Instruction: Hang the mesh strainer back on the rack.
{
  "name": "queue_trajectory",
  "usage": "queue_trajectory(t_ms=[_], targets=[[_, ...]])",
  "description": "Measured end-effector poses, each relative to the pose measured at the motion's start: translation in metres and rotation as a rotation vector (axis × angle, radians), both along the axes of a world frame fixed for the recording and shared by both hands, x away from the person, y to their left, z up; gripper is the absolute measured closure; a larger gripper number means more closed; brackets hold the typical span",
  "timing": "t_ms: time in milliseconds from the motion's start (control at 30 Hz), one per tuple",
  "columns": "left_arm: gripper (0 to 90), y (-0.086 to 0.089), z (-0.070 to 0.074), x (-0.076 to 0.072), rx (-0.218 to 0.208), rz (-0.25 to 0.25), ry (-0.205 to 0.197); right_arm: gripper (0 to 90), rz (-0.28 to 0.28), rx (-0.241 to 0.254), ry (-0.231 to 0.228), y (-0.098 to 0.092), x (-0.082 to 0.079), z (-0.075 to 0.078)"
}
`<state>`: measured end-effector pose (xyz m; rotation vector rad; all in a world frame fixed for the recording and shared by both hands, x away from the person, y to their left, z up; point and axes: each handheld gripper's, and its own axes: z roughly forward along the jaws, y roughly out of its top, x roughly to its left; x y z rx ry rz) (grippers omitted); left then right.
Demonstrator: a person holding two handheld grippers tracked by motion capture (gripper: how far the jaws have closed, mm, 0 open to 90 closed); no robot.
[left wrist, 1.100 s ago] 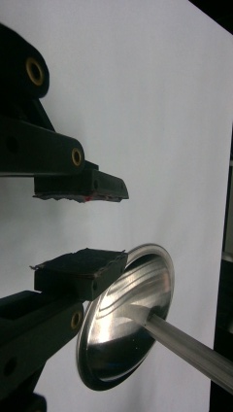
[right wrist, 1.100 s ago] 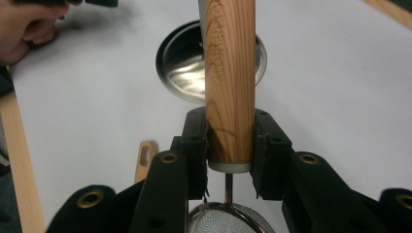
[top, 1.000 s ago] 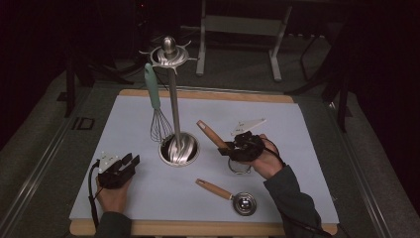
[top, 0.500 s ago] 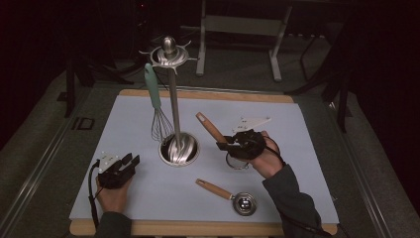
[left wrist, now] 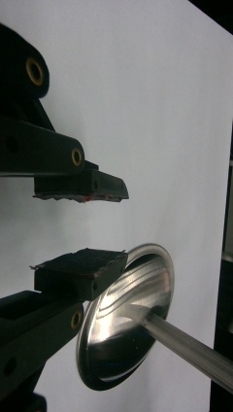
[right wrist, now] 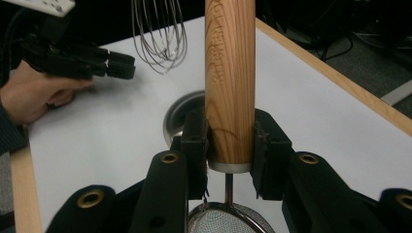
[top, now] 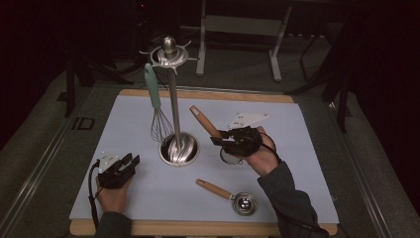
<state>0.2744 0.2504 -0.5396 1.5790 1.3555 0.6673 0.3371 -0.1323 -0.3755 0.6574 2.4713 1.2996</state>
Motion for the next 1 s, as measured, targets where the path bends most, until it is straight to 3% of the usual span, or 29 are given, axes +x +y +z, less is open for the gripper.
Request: queue_trajectory(t_ms=[800, 1000], targets=[[65.0, 0.0, 0.0, 0.0, 0.001, 0.0, 0.001, 71.2, 0.003, 0.105, -0.08, 0.001, -0.008, 0.028], [65.0, 0.0, 0.0, 0.0, -0.001, 0.0, 0.002, 71.2, 0.023, 0.111, -0.089, 0.001, -0.01, 0.034]])
